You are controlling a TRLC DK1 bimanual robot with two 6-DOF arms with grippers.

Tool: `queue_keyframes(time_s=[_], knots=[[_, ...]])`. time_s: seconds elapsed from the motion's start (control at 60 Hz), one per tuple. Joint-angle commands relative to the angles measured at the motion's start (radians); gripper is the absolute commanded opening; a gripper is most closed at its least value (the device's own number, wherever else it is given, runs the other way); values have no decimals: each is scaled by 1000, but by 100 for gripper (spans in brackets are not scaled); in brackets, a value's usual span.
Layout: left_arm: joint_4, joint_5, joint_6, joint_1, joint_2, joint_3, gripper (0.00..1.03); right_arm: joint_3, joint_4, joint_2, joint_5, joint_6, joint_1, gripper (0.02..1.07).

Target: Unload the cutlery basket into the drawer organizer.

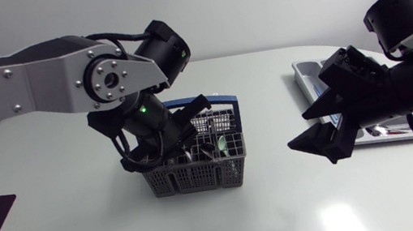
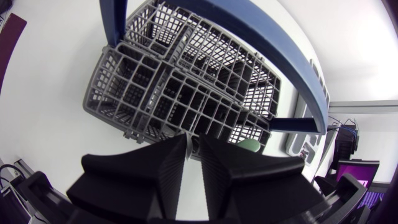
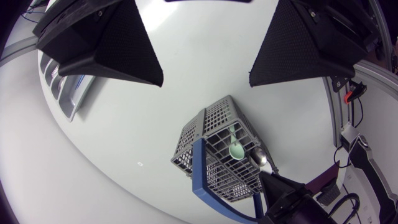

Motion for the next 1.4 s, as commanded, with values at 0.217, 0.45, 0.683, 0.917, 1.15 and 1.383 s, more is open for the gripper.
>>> queue_keyframes(time_s=[0.217, 0.45, 0.683, 0.917, 1.15, 1.383], knots=[[4, -13, -2, 1, 22, -34, 4, -37, 13, -8, 9, 24, 9, 102], [4, -13, -2, 6, 10, -55, 4, -41, 13, -10, 11, 26, 13, 102], [6, -12, -6, 16, -32, -69, 4, -49, 16, -10, 18, 30, 29, 102], [36, -9, -12, 21, -90, -103, 4, -51, 18, -10, 35, 36, 52, 102], [85, 19, -22, 46, -150, -132, 4, -54, 19, -11, 40, 42, 63, 102], [115, 53, -30, 67, -201, -152, 4, -57, 27, -11, 55, 53, 82, 102]])
